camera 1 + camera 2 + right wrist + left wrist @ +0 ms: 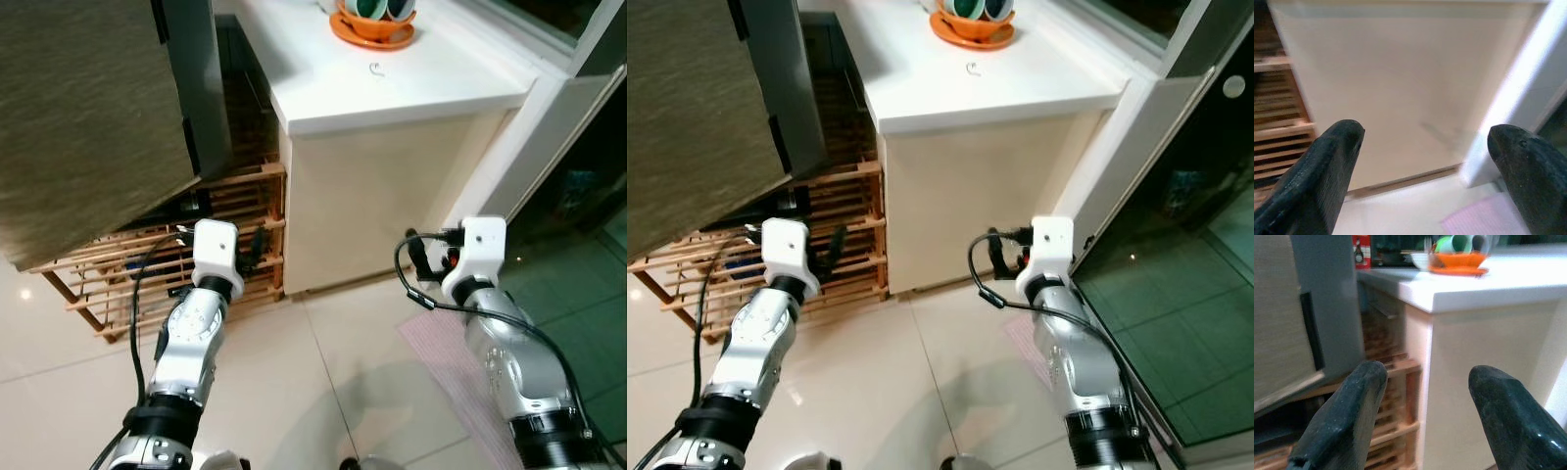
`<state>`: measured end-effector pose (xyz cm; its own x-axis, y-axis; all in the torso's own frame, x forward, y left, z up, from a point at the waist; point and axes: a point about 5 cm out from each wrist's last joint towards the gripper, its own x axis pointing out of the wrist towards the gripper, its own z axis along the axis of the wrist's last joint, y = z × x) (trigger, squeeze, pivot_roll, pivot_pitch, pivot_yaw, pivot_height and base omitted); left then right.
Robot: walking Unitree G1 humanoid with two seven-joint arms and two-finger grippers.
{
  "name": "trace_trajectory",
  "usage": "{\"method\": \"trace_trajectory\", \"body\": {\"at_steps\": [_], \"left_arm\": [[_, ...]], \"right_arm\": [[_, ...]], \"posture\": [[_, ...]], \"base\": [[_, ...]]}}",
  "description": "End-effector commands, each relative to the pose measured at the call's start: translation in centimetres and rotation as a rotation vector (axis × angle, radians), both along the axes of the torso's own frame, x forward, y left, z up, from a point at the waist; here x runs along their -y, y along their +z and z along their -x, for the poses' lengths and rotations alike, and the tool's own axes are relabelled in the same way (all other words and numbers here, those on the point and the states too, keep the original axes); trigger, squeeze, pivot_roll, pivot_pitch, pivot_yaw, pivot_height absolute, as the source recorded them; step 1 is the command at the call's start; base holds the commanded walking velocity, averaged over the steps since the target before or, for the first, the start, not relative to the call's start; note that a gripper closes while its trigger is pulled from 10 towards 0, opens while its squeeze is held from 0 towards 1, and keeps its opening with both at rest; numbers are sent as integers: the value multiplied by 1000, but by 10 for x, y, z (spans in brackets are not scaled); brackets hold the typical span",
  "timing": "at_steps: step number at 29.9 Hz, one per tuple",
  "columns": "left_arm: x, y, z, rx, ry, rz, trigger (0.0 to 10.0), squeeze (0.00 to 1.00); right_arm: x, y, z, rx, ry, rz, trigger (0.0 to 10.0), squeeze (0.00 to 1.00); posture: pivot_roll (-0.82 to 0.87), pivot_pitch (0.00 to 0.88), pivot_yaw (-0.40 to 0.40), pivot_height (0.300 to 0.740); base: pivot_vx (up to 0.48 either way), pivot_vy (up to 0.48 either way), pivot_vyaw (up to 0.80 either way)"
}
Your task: Restocking fridge
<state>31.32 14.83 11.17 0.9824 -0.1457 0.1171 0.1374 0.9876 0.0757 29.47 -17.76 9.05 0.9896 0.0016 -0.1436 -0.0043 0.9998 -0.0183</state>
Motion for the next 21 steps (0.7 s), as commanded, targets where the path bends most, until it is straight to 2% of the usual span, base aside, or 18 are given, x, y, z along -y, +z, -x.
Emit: {"method": "trace_trajectory", "body": {"at_steps": [1, 5, 9, 16, 21], "left_arm": [[1, 1, 4, -43, -51, 67, 10000, 0], [2, 10, 12, 32, -49, 29, 10000, 0], [6, 13, 12, 26, -38, 55, 10000, 0], [8, 16, 14, 13, -24, 61, 10000, 0], [7, 12, 13, -18, -12, 45, 10000, 0]], "right_arm": [[3, -5, 4, 29, -40, 12, 10000, 0], [-5, -6, 8, 71, -31, 38, 10000, 0], [-15, -11, 7, 65, -11, 8, 10000, 0], [-17, -9, -4, 90, 4, -4, 10000, 0], [-17, -11, -10, 84, 6, -11, 10000, 0]], "posture": [[-8, 0, -45, 740], [-4, 0, -43, 740], [6, 0, -43, 740], [0, 0, -50, 740], [3, 0, -50, 740]], "base": [[0, 0, 0], [0, 0, 0], [120, 0, 0], [473, 0, 0], [405, 173, 0]]}}
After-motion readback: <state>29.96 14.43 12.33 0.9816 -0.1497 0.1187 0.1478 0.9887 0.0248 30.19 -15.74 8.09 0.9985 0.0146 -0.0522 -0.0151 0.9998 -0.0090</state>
